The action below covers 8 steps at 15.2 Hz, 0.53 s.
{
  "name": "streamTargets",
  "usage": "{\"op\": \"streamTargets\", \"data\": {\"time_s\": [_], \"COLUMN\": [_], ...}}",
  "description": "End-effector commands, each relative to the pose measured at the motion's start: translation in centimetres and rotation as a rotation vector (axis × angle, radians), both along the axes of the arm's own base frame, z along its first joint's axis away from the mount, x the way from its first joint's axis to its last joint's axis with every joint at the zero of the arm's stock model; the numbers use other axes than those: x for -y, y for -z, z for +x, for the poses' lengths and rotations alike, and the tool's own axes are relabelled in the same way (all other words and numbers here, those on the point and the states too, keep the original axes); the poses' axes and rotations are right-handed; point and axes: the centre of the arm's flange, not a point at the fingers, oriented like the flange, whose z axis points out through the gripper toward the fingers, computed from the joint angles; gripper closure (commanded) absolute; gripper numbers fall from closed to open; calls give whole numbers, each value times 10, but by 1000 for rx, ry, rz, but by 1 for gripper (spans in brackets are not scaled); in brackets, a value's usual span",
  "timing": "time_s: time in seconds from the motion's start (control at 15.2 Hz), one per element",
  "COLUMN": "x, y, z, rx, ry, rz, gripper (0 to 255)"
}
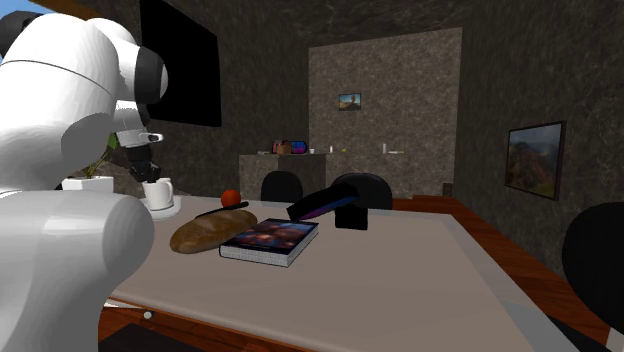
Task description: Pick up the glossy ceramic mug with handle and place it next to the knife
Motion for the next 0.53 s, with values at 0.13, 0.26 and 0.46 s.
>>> {"op": "streamTargets", "data": {"time_s": [0.13, 0.26, 0.46], "x": [1, 1, 1], "y": [21, 32, 47], "z": [1, 1, 1], "rx": [0, 0, 0], "ry": [0, 0, 0], "rz": [1, 1, 1], "gripper": [255, 255, 255]}}
